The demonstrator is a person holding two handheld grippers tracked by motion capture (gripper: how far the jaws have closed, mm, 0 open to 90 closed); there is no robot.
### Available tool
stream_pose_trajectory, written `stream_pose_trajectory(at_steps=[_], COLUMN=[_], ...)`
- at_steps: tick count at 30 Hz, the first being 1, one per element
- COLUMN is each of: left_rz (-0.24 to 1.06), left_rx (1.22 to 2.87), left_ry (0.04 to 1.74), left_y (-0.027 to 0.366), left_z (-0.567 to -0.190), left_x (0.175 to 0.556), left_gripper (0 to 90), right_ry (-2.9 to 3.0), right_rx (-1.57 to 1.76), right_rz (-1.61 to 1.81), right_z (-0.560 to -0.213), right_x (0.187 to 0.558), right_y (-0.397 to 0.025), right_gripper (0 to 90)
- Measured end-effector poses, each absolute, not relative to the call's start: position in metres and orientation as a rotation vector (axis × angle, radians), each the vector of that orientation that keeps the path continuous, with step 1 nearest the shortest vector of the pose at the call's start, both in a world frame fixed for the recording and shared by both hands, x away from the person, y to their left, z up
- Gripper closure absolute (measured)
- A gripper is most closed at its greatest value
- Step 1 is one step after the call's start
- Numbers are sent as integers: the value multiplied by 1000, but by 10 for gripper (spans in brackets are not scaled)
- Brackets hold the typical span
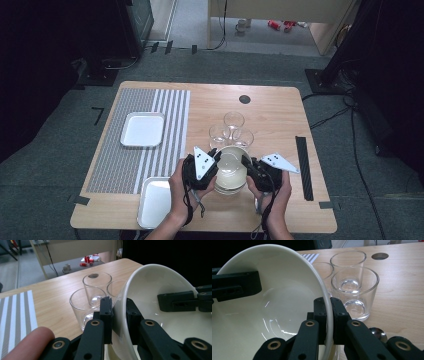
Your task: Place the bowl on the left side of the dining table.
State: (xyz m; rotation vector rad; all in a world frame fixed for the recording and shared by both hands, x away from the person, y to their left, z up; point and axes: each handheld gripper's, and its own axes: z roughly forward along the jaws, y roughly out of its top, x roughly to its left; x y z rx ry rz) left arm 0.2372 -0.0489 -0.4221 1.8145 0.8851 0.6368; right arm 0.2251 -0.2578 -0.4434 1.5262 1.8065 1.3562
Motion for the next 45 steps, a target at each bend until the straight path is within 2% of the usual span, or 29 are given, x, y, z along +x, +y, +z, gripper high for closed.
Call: stream_pose_trajectory(at_steps=[19,33,37,40,42,45], left_rz=[523,480,495,540,536,597], left_rx=[1839,1838,1821,1742,1702,1671], left_ry=[924,956,986,1033,1049,1041], left_y=[-50,-52,-52,-48,-44,-43], left_z=[-428,-431,-431,-431,-429,-427], left_x=[241,240,240,240,241,239], left_gripper=[678,631,704,782,807,823], right_ry=[1744,1689,1682,1679,1675,1700], right_rx=[1487,1447,1439,1403,1397,1429], right_rz=[1363,1362,1361,1345,1350,1381], right_z=[-436,-430,-431,-430,-430,-432], right_x=[220,214,214,210,209,211], right_y=[-259,-256,-255,-248,-245,-244], right_gripper=[845,840,837,826,820,812])
